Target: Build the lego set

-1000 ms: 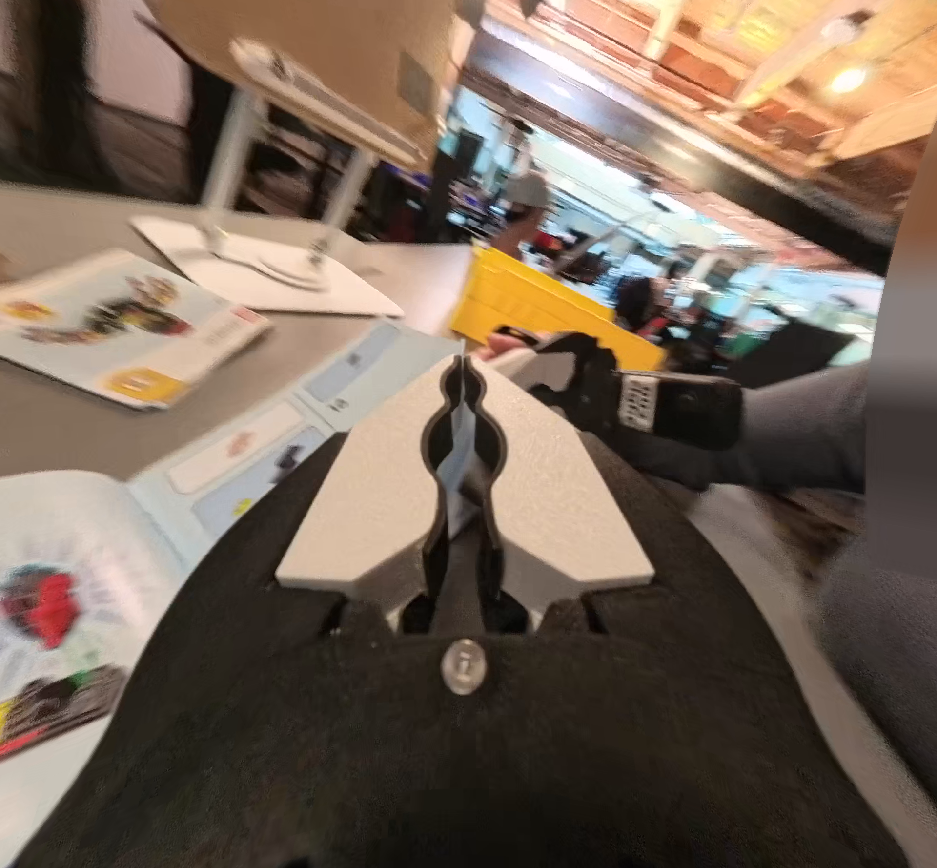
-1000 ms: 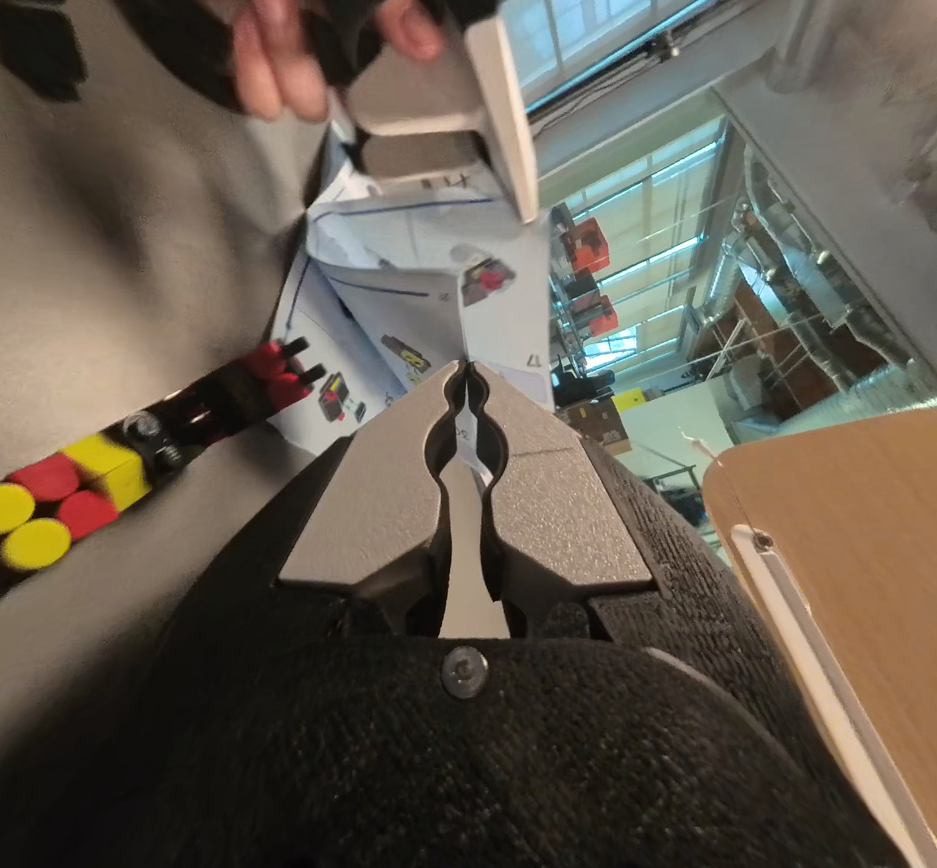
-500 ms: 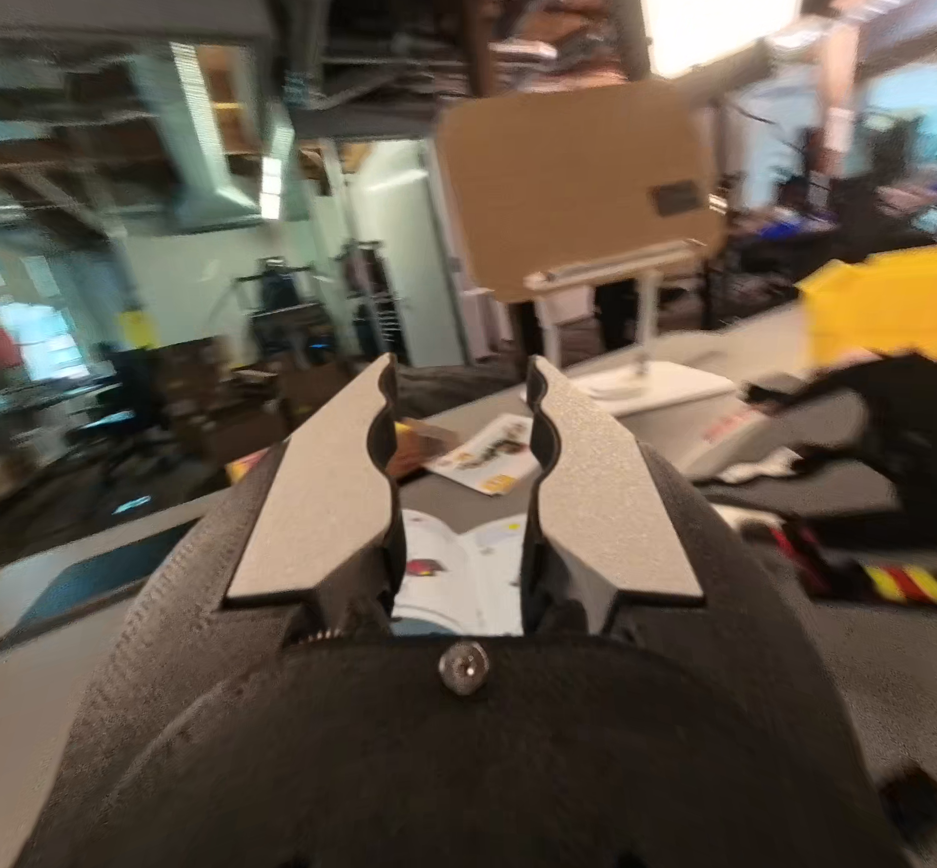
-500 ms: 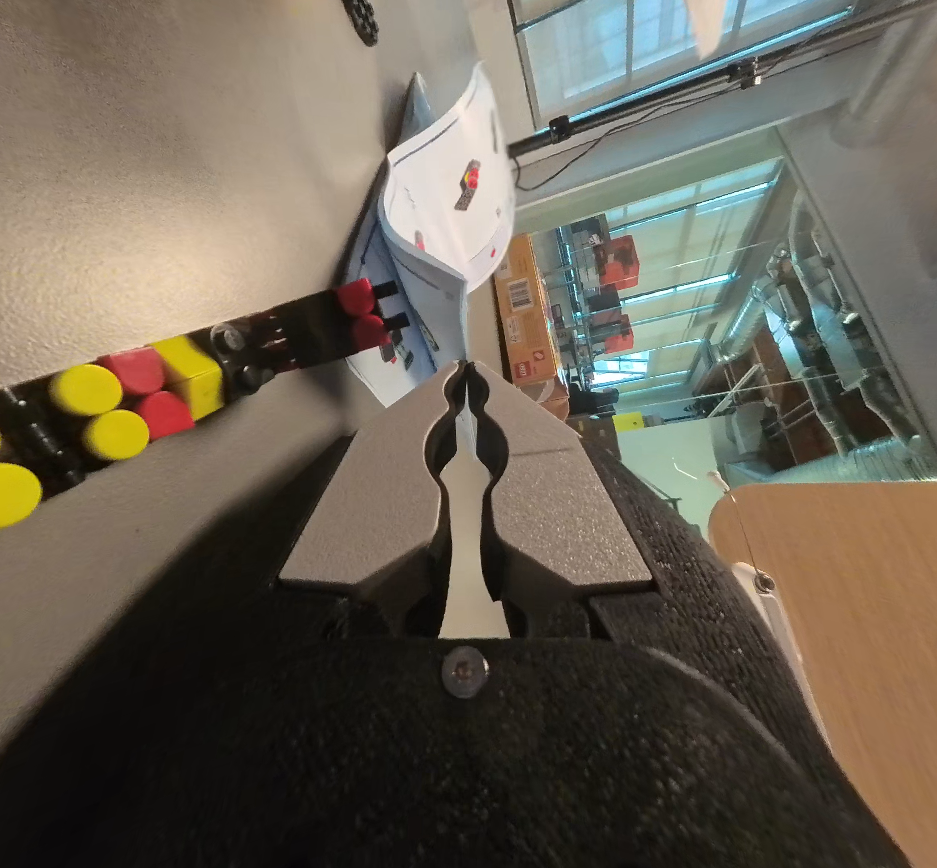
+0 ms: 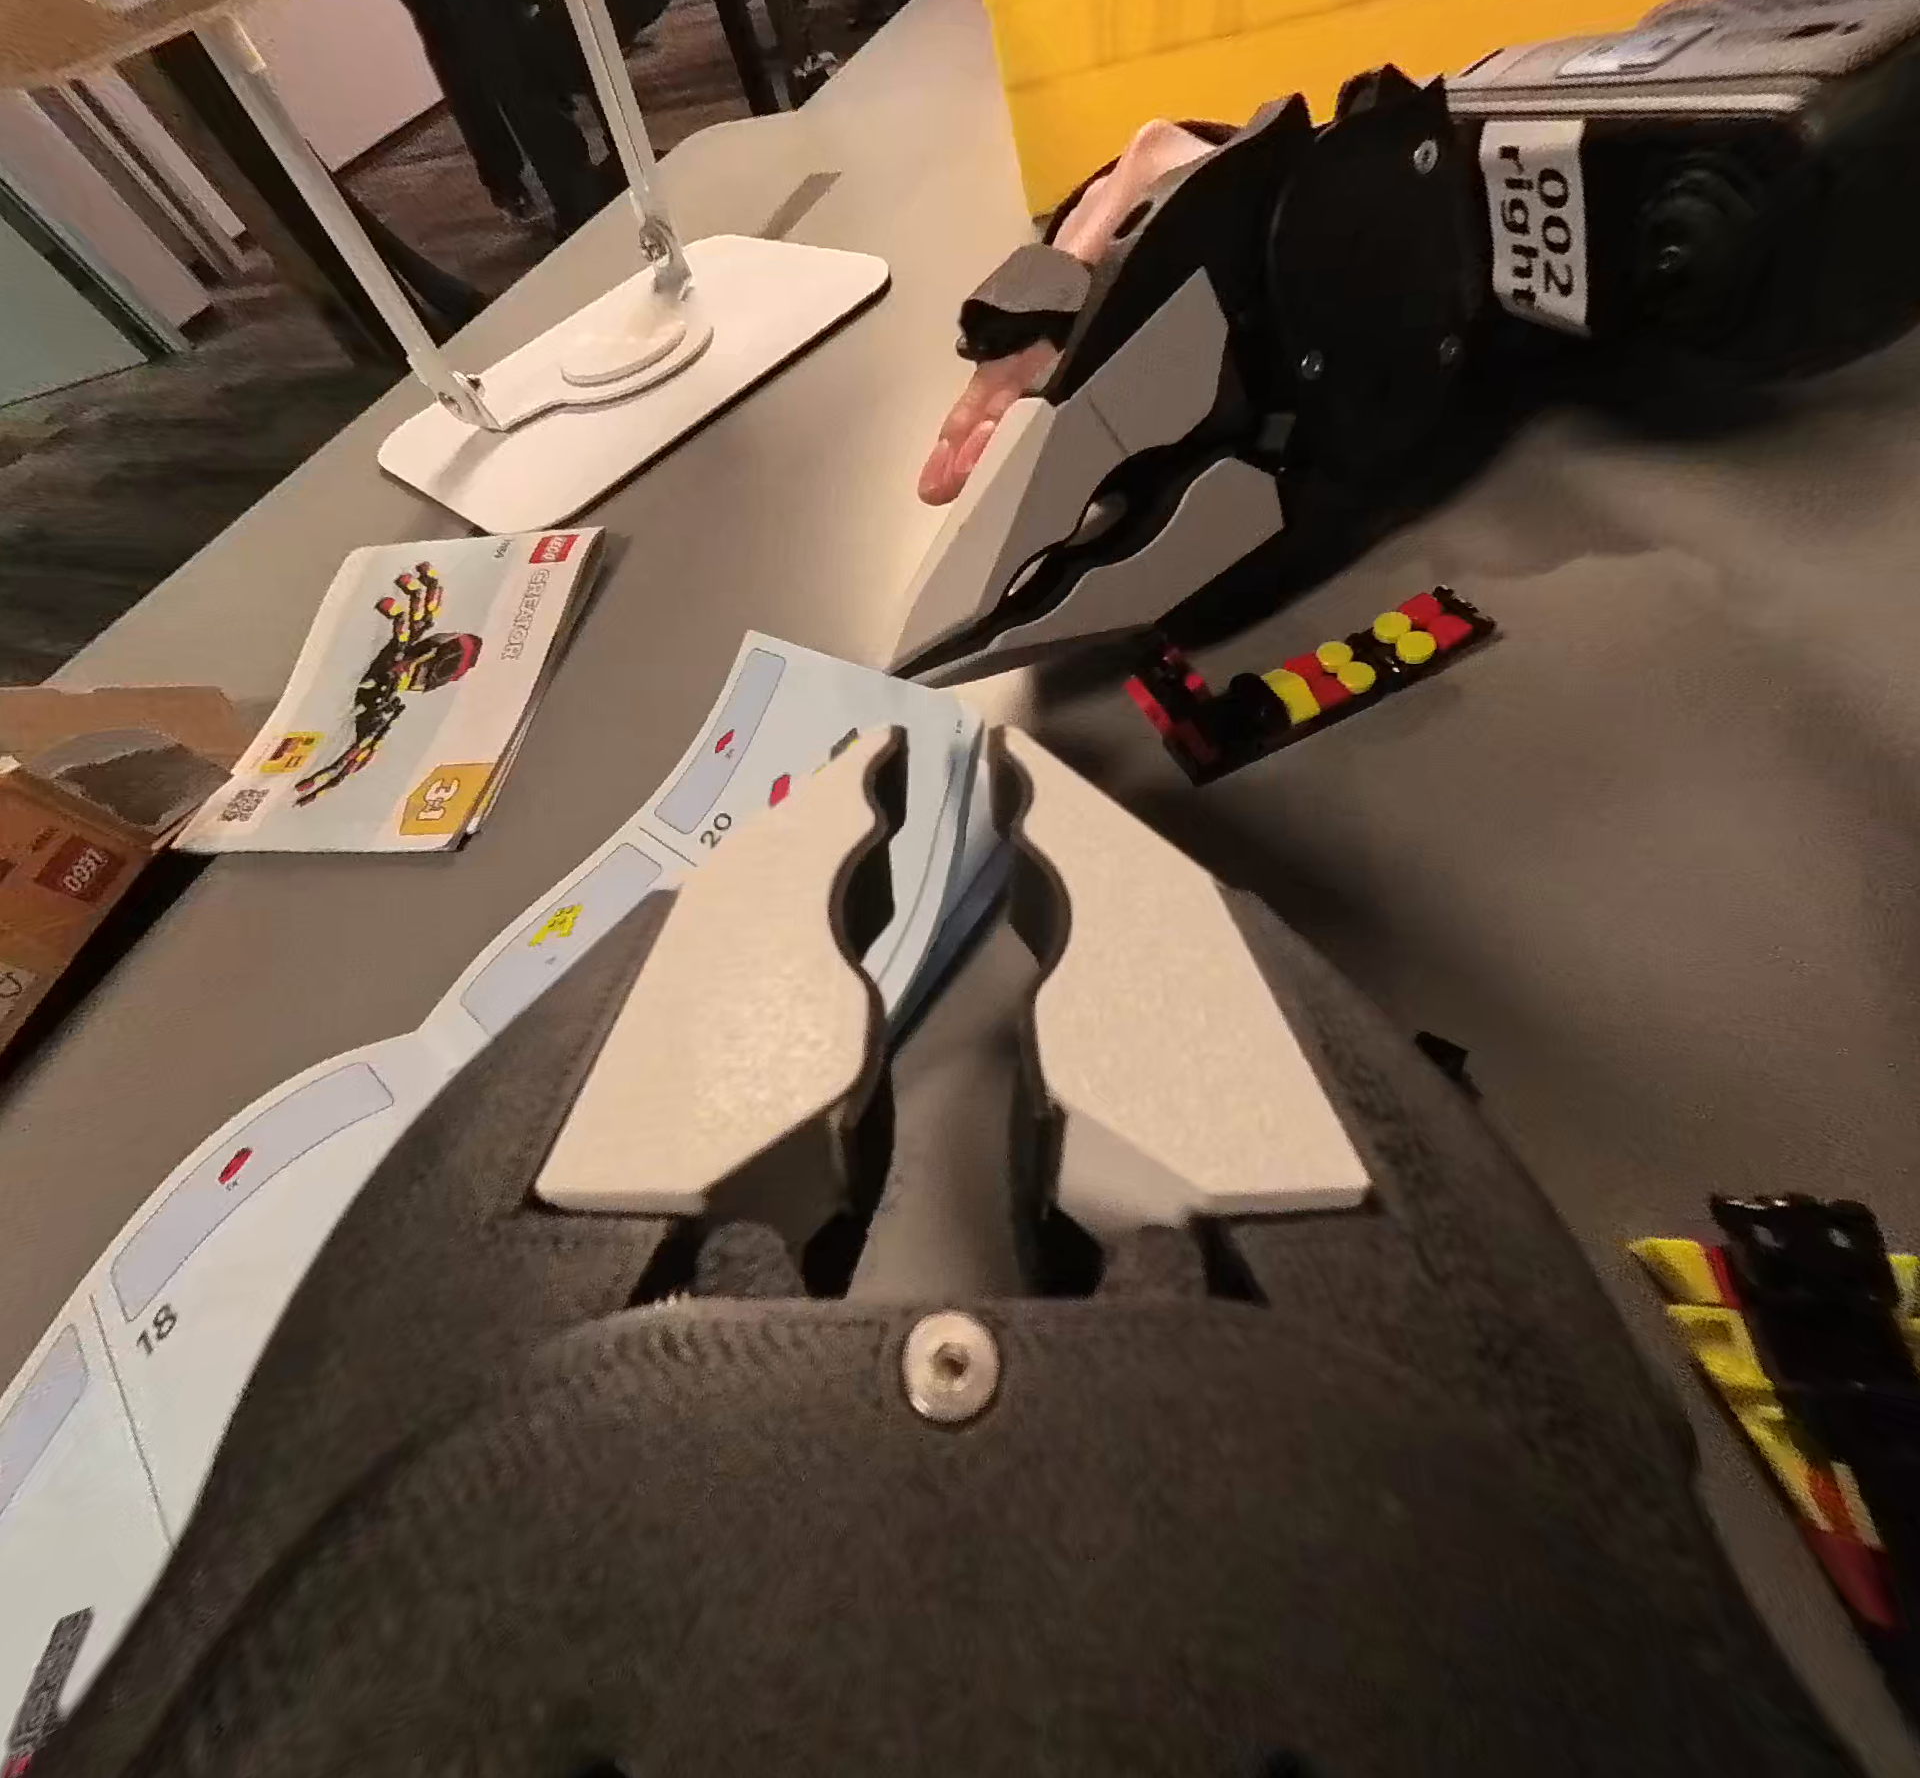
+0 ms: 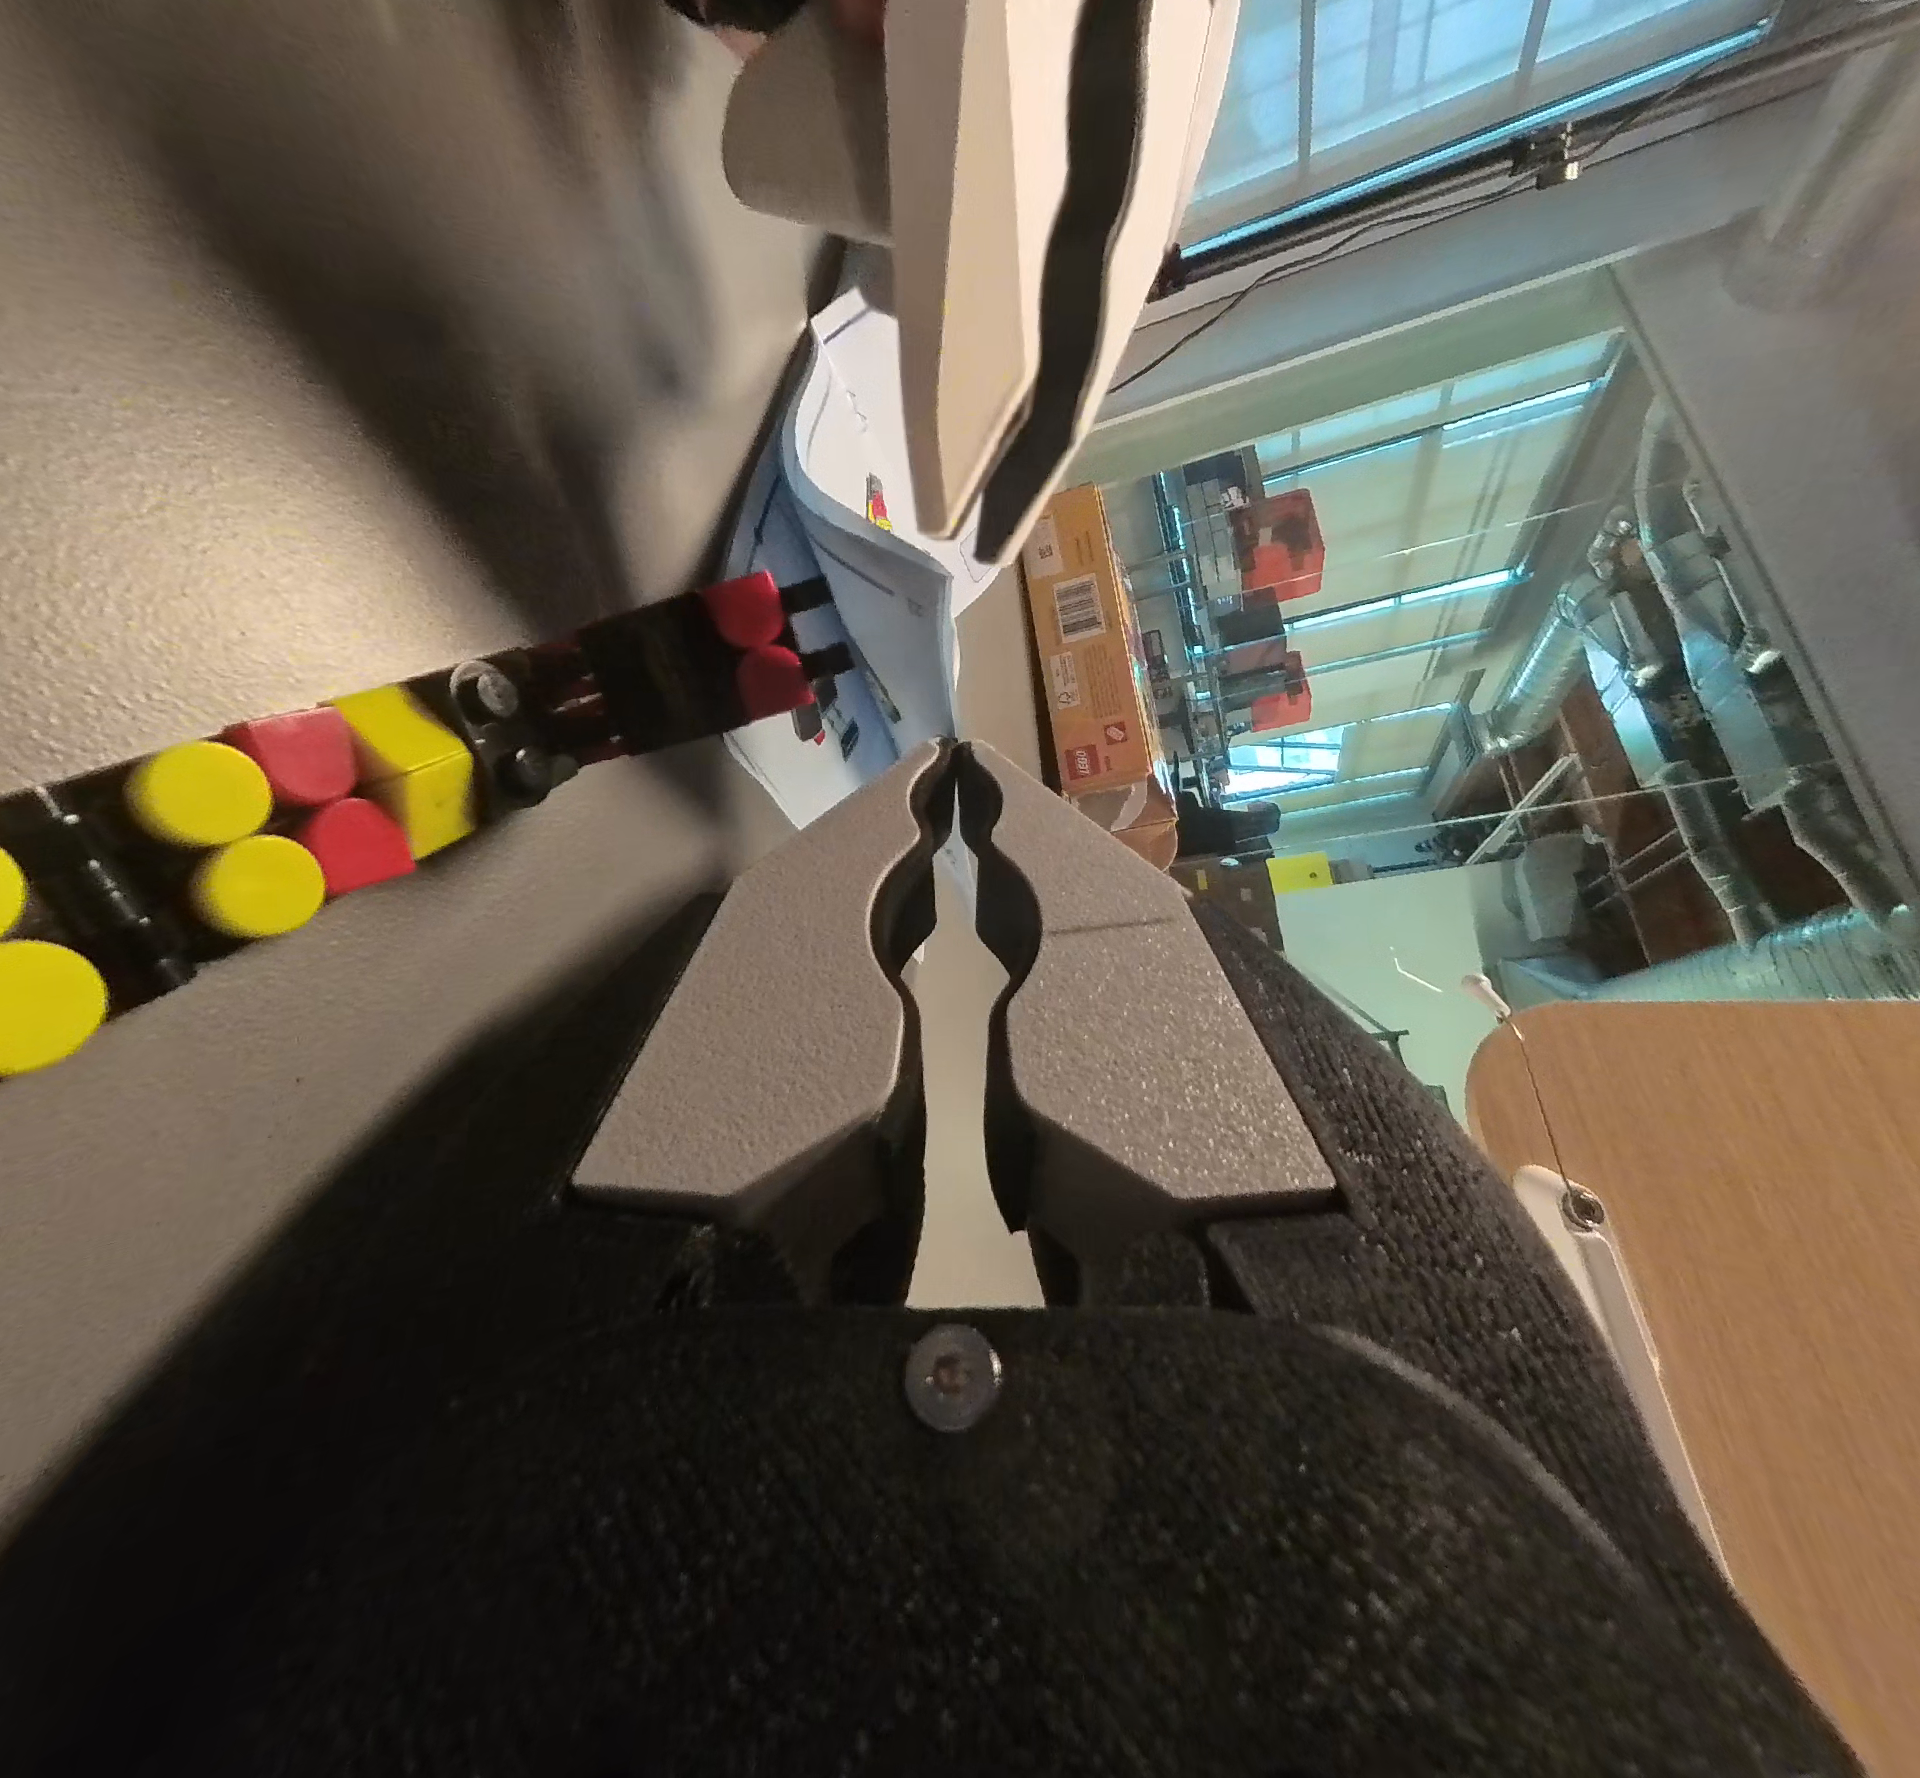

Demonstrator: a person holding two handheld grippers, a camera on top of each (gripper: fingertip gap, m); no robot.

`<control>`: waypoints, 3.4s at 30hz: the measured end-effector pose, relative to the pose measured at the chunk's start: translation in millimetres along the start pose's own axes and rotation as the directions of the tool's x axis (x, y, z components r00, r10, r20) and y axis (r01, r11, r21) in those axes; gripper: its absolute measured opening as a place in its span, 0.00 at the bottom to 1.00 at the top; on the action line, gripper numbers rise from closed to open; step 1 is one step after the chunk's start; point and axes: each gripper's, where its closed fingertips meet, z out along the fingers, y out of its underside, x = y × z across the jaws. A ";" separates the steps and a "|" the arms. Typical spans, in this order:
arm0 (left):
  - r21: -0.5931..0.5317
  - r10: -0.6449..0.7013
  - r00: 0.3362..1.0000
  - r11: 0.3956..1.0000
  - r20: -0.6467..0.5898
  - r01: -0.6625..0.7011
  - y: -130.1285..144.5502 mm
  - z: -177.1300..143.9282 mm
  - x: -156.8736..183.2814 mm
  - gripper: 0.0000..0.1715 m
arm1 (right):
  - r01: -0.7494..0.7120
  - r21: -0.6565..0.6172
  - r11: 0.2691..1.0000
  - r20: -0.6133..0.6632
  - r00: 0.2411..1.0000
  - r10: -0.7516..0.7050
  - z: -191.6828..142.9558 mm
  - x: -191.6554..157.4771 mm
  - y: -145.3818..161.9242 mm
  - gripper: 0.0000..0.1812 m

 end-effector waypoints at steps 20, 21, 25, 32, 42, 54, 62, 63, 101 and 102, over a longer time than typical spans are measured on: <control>0.096 -0.299 0.951 0.947 -0.082 0.306 -13.1 -11.0 -8.6 0.00 | 0.009 0.010 1.000 0.006 1.000 -0.009 -0.5 -1.0 -2.0 0.00; 0.099 -0.334 0.938 0.934 -0.096 0.343 -12.9 -12.1 -10.0 0.00 | 0.011 0.010 1.000 0.007 1.000 -0.011 -0.6 -1.3 -2.2 0.00; 0.100 -0.455 0.872 0.874 -0.180 0.476 -13.2 -14.2 -10.3 0.00 | 0.016 0.011 1.000 0.012 1.000 -0.016 -0.5 -2.3 -2.7 0.00; 0.144 -0.552 0.806 0.799 -0.212 0.585 -15.2 -19.8 -20.1 0.00 | -0.003 0.020 1.000 0.000 1.000 0.003 -0.8 0.5 -3.7 0.00; 0.111 -0.547 0.803 0.806 -0.234 0.581 -14.0 -16.6 -13.4 0.00 | -0.104 0.059 0.993 0.015 0.995 0.103 -0.6 3.2 -9.3 0.06; 0.108 -0.550 0.798 0.803 -0.246 0.586 -15.6 -14.3 -9.7 0.00 | -0.072 0.036 0.997 0.023 0.997 0.071 1.4 -0.9 -8.1 0.01; 0.153 -0.596 0.769 0.758 -0.231 0.634 -16.4 -17.7 -21.0 0.00 | -0.066 0.036 0.997 0.040 0.997 0.065 1.4 -4.0 -8.5 0.00; 0.154 -0.599 0.766 0.755 -0.232 0.637 -16.3 -17.8 -21.4 0.00 | -0.067 0.037 0.997 0.042 0.997 0.066 1.4 -4.2 -8.7 0.00; 0.414 -0.575 0.732 0.604 -0.365 0.681 -44.6 -14.0 -82.6 0.00 | -0.942 0.089 0.324 0.068 0.331 0.941 6.3 63.8 6.6 0.20; 0.404 -0.573 0.737 0.616 -0.359 0.676 -44.1 -12.1 -81.0 0.00 | -0.956 0.080 0.284 0.097 0.291 0.952 9.2 62.4 4.4 0.23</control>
